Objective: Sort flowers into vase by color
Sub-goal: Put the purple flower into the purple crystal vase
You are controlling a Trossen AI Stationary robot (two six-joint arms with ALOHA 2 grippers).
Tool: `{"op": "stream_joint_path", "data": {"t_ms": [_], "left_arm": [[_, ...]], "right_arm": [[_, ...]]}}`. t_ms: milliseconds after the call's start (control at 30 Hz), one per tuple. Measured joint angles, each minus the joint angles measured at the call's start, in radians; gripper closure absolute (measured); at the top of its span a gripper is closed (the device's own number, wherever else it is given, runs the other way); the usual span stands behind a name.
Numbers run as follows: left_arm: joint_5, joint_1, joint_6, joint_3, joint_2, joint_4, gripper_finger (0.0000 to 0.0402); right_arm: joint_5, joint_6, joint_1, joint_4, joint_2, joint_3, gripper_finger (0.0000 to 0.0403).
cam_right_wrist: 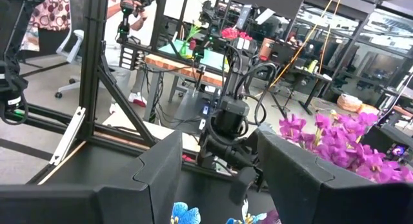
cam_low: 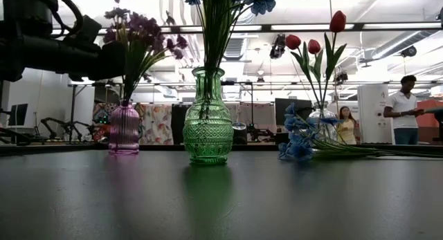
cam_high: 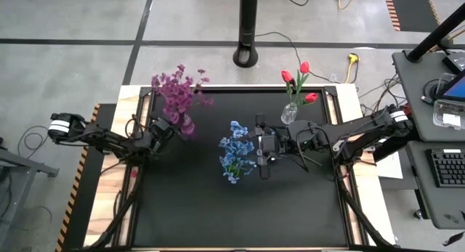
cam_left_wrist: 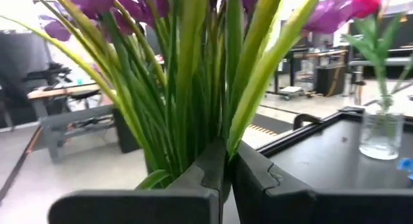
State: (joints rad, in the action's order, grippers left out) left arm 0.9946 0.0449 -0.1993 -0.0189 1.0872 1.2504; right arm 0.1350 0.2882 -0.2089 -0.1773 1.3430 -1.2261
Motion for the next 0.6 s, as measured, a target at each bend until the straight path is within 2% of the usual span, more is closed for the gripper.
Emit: {"op": "stream_joint_path", "data": {"t_ms": [200, 600], "left_arm": [[0.011, 0.008, 0.004, 0.000, -0.008, -0.001, 0.0369], [0.020, 0.058, 0.009, 0.001, -0.016, 0.005, 0.0249]], "right_arm": [[0.000, 0.002, 0.000, 0.001, 0.000, 0.000, 0.0209], [0.000, 0.013, 0.000, 0.009, 0.000, -0.001, 0.0209]]}}
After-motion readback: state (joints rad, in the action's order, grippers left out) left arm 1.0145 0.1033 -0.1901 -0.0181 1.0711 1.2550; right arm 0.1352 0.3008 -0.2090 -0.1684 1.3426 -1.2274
